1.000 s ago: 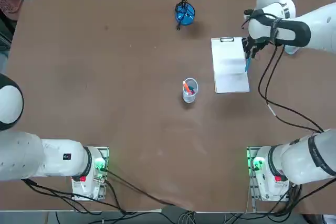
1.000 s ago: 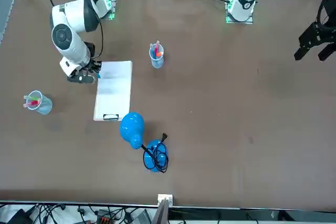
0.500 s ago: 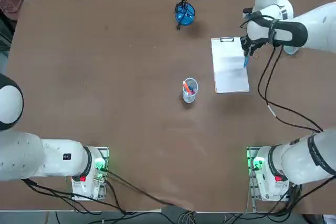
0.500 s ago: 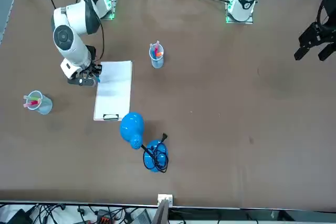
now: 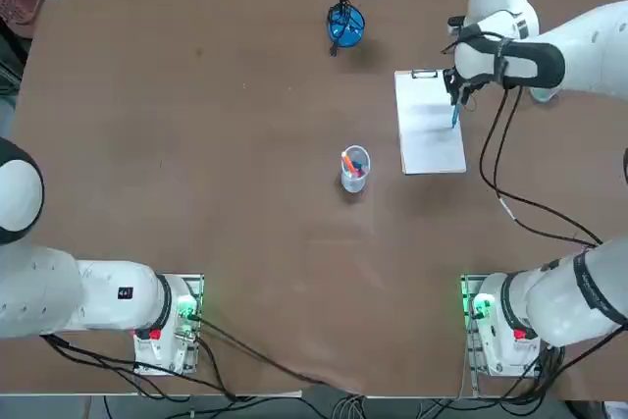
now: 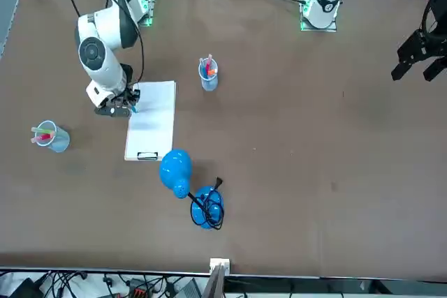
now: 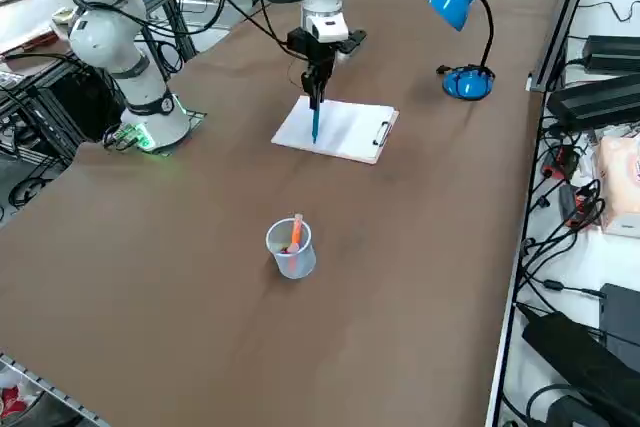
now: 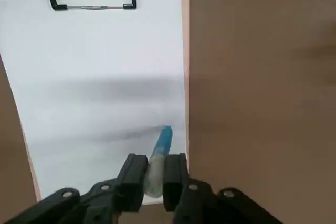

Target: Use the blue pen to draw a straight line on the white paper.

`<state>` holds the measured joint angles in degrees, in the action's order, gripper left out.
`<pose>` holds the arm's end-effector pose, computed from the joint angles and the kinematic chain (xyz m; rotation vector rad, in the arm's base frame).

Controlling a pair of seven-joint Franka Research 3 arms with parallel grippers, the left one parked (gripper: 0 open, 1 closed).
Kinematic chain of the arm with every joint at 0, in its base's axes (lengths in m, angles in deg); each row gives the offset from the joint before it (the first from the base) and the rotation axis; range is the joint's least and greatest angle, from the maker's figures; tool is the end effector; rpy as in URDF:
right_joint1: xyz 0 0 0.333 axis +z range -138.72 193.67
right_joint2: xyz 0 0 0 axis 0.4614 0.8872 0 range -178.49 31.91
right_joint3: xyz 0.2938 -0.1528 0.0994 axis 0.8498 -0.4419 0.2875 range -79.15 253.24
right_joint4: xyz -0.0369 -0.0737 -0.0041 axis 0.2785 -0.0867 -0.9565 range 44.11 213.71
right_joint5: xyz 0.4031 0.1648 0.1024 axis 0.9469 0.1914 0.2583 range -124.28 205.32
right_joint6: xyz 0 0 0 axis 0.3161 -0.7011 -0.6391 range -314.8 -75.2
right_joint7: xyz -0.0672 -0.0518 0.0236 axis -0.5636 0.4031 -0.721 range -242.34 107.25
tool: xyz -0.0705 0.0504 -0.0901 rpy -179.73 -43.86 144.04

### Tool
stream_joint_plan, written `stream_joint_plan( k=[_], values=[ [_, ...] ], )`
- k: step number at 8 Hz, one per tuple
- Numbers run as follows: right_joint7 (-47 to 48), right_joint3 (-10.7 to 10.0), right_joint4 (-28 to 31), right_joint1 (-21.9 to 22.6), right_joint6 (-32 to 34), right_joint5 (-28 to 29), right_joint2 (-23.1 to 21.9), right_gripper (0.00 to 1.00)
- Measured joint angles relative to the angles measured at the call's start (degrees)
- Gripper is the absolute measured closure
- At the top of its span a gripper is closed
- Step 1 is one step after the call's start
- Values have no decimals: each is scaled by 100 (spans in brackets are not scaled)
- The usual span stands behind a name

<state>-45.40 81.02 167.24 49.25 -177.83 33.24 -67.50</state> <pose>0.5349 0.1447 0.2769 2.9942 -0.0405 -0.1412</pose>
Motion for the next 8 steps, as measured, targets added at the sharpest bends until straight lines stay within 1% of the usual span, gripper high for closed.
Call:
stream_joint_plan(
  k=[3,8],
  values=[
    [267,0,-24,84,-57,-19,43,84],
    [843,4,-91,500,-110,-20,108,84]
  ],
)
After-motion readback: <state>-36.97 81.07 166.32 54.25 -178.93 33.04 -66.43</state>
